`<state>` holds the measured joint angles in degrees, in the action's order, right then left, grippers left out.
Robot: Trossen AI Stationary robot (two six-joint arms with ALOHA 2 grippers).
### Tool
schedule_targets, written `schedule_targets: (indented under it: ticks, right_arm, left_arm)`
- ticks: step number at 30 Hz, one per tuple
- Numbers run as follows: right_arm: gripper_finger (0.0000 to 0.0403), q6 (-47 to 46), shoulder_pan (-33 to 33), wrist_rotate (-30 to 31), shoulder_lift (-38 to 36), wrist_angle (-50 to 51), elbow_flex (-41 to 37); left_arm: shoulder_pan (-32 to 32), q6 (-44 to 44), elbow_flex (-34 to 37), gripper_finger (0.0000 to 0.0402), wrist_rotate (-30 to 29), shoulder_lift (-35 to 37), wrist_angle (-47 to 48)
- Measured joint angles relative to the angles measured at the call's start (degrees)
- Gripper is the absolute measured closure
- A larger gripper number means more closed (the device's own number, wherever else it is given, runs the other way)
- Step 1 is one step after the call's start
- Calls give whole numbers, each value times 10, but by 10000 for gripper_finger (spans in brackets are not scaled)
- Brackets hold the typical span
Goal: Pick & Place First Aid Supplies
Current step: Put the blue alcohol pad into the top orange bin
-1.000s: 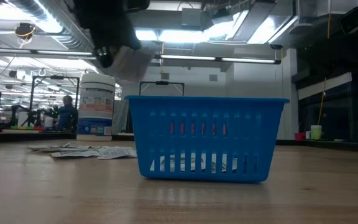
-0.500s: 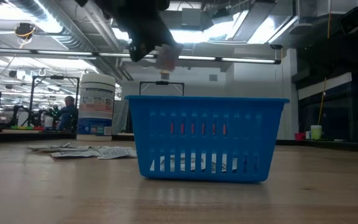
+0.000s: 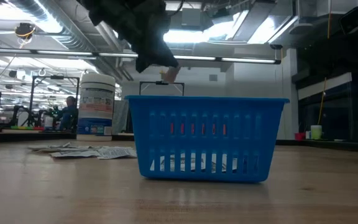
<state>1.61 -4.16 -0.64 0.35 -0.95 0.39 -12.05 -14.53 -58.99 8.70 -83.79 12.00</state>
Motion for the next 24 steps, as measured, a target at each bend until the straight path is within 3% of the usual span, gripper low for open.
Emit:
schedule_targets:
  ticks: [5,16,24]
  right_arm:
    - [208,0,0,0,0,0,0]
    - [208,0,0,0,0,0,0]
    - [208,0,0,0,0,0,0]
  left_arm:
    - [-46,27,-49,401,4,-22,31]
    - [-129,97,-215,400,33,-150,78]
    - [-173,100,-318,399,33,-247,113]
